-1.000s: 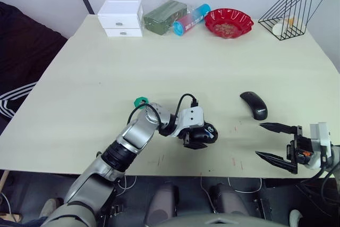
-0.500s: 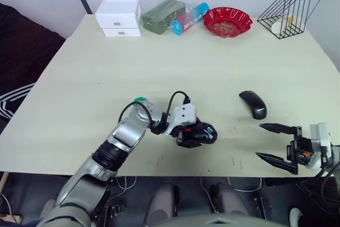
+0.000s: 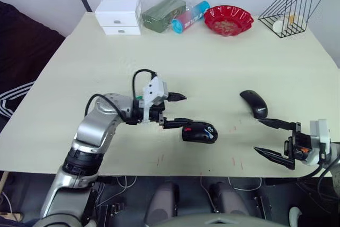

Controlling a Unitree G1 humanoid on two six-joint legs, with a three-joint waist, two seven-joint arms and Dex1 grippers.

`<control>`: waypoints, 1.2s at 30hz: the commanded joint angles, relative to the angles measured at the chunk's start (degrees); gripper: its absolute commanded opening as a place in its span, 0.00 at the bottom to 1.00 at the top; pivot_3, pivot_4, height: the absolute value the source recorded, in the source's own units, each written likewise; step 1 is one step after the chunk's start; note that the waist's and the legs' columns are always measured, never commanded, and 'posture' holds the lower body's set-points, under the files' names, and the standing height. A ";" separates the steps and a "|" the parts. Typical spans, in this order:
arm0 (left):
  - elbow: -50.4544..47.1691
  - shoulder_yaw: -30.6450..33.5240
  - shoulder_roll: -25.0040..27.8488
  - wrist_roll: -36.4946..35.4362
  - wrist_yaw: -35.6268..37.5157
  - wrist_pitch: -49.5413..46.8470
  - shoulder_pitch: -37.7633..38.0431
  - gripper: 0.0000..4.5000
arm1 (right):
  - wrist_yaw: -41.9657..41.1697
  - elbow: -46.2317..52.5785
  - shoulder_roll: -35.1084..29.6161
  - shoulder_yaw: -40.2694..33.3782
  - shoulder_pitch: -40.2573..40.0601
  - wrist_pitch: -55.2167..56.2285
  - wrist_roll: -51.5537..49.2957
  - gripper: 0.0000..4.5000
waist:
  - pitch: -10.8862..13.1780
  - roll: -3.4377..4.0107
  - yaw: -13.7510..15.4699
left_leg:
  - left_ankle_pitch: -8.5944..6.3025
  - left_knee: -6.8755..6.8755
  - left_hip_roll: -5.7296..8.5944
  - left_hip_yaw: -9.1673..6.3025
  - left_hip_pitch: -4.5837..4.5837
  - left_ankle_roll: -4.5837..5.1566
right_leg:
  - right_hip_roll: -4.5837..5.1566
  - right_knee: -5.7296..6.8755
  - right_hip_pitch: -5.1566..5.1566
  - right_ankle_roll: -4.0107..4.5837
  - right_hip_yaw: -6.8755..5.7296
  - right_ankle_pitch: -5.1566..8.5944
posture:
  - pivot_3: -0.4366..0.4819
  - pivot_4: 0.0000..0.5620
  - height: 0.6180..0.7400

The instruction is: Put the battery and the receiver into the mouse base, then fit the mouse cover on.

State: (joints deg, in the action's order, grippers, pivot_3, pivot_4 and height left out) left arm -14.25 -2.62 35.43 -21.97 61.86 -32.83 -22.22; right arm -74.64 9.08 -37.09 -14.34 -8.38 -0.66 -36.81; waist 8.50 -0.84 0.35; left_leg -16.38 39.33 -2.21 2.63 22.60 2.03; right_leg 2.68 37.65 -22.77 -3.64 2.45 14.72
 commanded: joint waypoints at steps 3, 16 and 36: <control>-4.45 10.46 -0.08 -2.97 -9.16 -2.56 7.31 0.97 | 0.82 1.47 0.60 -1.15 0.05 1.26 -0.34 1.00 | 0.09 0.00 0.02 | 0.00 -0.01 -0.03 -0.06 0.01 0.00 | 0.00 0.04 -0.02 0.03 -0.08 0.02 | 0.48 0.27 1.00; -5.42 19.07 -4.12 -0.60 -24.63 2.85 18.77 0.97 | 0.47 -0.43 1.73 -1.82 0.28 3.49 -0.48 1.00 | 0.11 -0.04 0.44 | 0.00 -0.01 -0.03 -0.04 -0.01 -0.02 | 0.10 0.06 0.01 0.04 -0.10 0.01 | 0.48 0.27 1.00; -1.21 13.44 -5.83 4.85 -38.13 -6.98 11.33 0.74 | -0.54 -2.31 2.78 -1.18 -1.61 9.28 0.71 1.00 | 0.12 -0.05 0.35 | 0.00 -0.01 0.01 -0.01 -0.04 -0.02 | 0.09 0.10 0.02 0.03 -0.10 0.00 | 0.48 0.27 1.00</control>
State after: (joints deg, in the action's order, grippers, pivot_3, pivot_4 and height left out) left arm -12.97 10.53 29.05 -17.09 24.80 -38.25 -10.19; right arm -74.85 6.20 -33.99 -14.45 -9.80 7.77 -35.61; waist 8.62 -0.89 0.70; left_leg -16.38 39.33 -2.20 2.61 22.57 2.00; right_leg 2.77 37.74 -22.75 -3.61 2.35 14.71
